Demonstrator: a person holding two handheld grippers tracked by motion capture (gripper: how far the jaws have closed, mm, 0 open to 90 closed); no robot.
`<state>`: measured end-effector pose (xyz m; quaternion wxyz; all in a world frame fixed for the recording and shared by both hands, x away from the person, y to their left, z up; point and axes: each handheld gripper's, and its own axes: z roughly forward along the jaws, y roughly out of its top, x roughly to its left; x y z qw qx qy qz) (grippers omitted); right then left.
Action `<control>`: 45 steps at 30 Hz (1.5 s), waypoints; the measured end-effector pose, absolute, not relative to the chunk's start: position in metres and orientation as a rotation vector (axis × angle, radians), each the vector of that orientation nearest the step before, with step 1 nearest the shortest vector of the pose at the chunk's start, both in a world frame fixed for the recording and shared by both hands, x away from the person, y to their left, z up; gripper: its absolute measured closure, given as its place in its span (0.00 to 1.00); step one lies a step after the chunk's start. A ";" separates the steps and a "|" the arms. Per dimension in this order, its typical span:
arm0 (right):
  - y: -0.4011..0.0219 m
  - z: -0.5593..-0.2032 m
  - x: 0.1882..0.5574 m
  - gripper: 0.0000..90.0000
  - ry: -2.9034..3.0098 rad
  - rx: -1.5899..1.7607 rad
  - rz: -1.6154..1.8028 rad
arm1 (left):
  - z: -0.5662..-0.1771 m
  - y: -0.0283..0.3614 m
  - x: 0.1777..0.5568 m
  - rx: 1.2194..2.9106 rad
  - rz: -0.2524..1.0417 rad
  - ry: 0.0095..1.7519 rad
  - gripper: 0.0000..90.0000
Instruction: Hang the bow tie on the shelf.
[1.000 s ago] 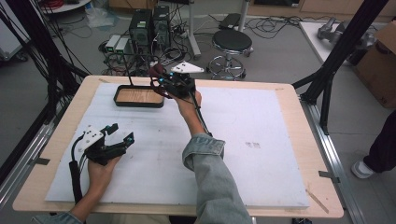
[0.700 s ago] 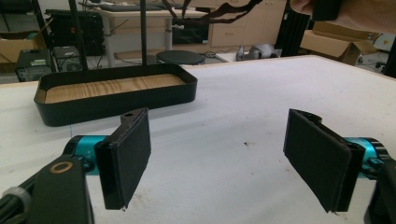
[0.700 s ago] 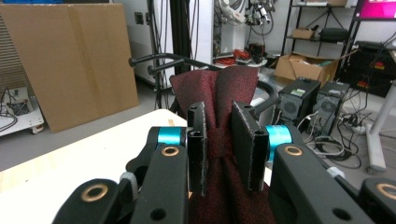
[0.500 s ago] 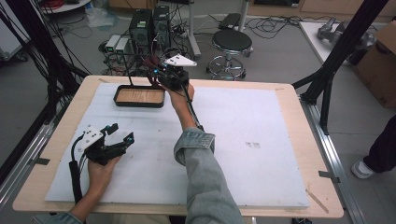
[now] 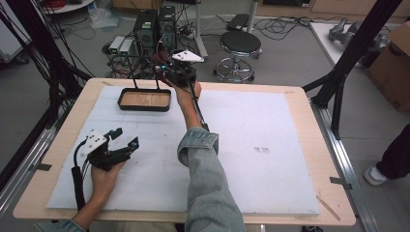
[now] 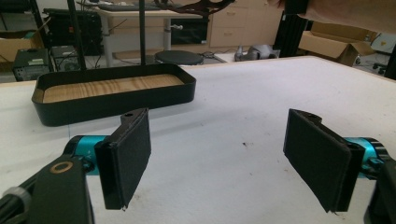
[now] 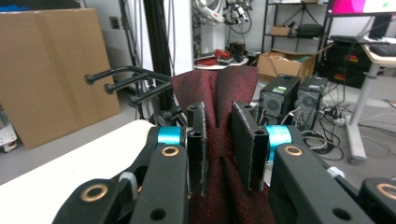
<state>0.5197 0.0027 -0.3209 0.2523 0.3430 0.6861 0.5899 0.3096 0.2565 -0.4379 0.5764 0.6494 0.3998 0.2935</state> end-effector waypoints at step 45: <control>-0.076 -0.291 0.495 0.58 1.807 0.937 1.671 | -0.438 0.257 0.310 1.516 0.684 0.939 0.26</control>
